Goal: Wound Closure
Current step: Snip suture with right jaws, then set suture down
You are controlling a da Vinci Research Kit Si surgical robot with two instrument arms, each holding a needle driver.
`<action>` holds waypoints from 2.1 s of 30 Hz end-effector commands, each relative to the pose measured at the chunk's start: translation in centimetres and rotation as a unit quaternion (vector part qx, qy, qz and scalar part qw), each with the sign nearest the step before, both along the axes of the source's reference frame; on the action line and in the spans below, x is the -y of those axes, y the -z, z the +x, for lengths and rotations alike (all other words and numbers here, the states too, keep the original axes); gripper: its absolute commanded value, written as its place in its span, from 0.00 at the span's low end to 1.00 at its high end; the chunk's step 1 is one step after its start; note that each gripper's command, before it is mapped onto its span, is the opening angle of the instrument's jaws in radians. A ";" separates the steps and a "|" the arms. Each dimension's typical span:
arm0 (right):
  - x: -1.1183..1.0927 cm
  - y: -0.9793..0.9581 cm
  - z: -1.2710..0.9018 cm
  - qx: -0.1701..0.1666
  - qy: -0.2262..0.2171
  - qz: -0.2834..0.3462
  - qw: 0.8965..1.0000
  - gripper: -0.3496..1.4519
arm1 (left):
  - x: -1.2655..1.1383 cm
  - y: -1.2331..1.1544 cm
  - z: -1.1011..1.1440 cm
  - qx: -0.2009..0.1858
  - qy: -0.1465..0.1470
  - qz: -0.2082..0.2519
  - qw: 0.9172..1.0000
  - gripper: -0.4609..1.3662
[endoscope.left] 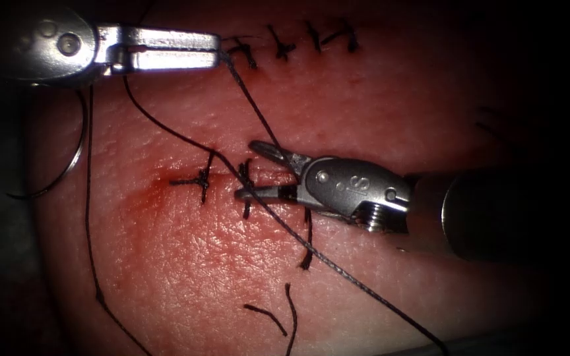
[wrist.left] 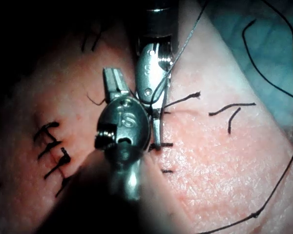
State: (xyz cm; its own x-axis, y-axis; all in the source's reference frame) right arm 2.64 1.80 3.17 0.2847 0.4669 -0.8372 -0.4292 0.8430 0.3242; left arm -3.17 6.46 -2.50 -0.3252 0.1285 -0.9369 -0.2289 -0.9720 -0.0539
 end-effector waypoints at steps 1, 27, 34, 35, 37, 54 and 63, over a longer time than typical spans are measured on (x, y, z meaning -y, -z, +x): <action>0.00 0.00 0.00 -0.002 -0.002 0.002 1.000 0.00 | 0.00 0.00 0.00 0.001 -0.003 0.001 1.000 0.06; -0.12 0.22 -0.71 0.010 0.020 -0.010 1.000 0.65 | -0.06 -0.02 -0.08 -0.005 0.004 -0.016 1.000 0.06; -0.18 0.35 -1.33 0.056 -0.012 -0.008 0.998 0.62 | -0.05 -0.06 -0.29 0.021 0.001 -0.023 1.000 0.06; -0.18 0.37 -1.43 0.064 -0.017 -0.006 0.998 0.62 | -0.04 -0.07 -0.34 0.024 -0.001 -0.020 1.000 0.06; -0.18 0.40 -1.61 0.080 -0.025 -0.007 0.997 0.62 | -0.03 -0.10 -0.45 0.024 -0.012 -0.015 1.000 0.06; -0.10 0.89 -2.90 0.172 -0.098 -0.014 0.980 0.58 | 0.20 -0.74 -1.69 0.139 -0.085 0.081 0.983 0.06; -0.03 0.96 -3.12 0.184 -0.106 -0.014 0.977 0.59 | 0.39 -1.36 -2.30 0.177 -0.129 0.165 0.962 0.06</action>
State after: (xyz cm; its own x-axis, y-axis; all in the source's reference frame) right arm -0.48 1.83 2.21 0.4685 0.5255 -0.7102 -0.6764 0.7305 0.0943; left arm -5.54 6.03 -1.03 -0.0503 0.4032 -0.9137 0.1141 -0.9066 -0.4063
